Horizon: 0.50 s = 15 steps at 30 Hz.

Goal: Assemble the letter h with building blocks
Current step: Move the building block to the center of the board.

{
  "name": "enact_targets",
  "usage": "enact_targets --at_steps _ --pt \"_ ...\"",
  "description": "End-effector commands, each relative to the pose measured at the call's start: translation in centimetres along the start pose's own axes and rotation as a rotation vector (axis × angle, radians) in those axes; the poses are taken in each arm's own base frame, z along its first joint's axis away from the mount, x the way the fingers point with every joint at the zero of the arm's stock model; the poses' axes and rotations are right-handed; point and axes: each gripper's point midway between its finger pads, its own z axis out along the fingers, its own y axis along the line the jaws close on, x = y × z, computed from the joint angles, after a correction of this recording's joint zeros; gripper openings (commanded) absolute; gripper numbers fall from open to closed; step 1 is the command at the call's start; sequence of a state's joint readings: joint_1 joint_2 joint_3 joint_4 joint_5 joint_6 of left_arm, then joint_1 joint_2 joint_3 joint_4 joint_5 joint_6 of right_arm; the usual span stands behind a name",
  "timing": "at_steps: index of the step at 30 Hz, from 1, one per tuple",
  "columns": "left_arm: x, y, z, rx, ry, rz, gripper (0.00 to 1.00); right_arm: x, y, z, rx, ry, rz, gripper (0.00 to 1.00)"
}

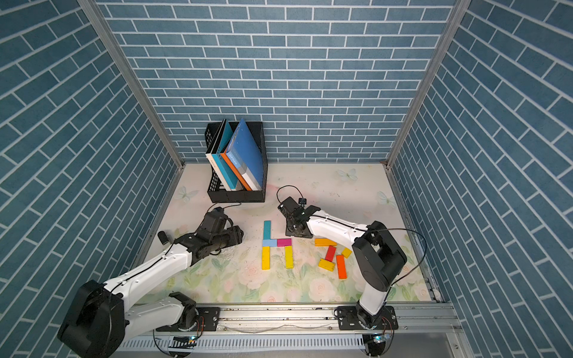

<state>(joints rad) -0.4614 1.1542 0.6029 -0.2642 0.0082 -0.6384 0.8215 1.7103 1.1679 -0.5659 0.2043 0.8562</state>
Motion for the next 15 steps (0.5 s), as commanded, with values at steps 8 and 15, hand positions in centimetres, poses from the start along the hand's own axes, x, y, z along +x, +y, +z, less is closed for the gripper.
enact_targets --at_steps 8,15 --pt "0.2 -0.3 0.0 0.018 0.005 0.019 0.68 3.5 -9.9 -1.6 0.08 -0.006 0.251 0.61" --pt "0.2 -0.4 0.1 0.021 0.007 0.018 0.68 3.6 -9.0 -1.2 -0.005 -0.015 0.325 0.65"
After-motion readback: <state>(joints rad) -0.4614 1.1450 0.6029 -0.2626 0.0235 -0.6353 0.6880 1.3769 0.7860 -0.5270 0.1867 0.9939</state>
